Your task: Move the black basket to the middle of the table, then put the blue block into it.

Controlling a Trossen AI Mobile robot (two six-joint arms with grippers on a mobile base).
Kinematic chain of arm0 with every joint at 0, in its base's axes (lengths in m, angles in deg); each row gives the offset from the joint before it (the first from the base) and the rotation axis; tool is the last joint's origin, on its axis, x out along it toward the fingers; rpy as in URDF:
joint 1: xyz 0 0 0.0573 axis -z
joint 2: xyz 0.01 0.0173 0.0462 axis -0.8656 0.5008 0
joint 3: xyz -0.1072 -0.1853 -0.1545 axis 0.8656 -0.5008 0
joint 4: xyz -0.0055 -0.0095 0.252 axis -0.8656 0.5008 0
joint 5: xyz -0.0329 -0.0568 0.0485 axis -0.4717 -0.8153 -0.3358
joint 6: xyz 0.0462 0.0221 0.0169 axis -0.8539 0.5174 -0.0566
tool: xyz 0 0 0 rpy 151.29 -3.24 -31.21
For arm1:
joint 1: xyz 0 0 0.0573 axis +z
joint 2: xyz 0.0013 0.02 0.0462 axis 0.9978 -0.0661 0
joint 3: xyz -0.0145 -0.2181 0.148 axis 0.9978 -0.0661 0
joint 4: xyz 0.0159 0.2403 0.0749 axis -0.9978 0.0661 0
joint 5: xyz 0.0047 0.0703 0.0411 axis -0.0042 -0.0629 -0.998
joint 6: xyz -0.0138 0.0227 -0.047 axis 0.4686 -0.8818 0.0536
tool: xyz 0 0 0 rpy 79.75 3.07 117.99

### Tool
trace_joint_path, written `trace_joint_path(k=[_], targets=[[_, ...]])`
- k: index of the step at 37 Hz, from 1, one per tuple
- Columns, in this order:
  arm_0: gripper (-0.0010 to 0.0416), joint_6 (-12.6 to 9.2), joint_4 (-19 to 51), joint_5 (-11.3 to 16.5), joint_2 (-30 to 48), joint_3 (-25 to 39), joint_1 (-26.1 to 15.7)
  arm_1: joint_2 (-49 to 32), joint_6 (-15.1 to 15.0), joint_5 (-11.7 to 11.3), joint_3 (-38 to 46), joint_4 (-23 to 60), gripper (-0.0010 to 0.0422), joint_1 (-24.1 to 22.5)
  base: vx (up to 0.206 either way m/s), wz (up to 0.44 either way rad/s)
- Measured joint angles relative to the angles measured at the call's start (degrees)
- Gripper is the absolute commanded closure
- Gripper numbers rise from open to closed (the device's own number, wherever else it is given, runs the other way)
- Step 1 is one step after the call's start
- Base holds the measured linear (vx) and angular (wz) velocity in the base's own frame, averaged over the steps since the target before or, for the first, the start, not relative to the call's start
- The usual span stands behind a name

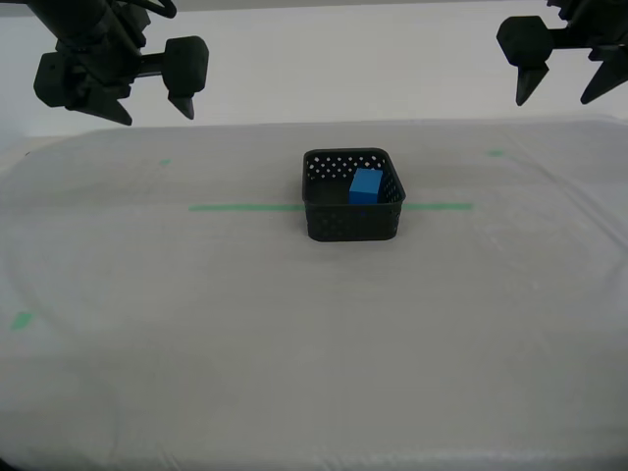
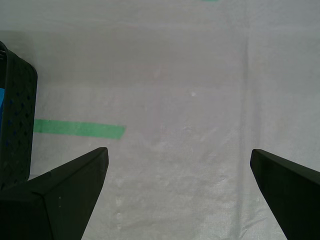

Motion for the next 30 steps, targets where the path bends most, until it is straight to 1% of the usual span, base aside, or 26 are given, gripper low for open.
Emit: trace_joint_path(k=[30], targets=[[0.0007, 0.0, 0.0, 0.0, 0.0, 0.0, 0.0, 0.0, 0.0, 0.0, 0.0, 0.0, 0.0012, 0.0, 0.0, 0.0]])
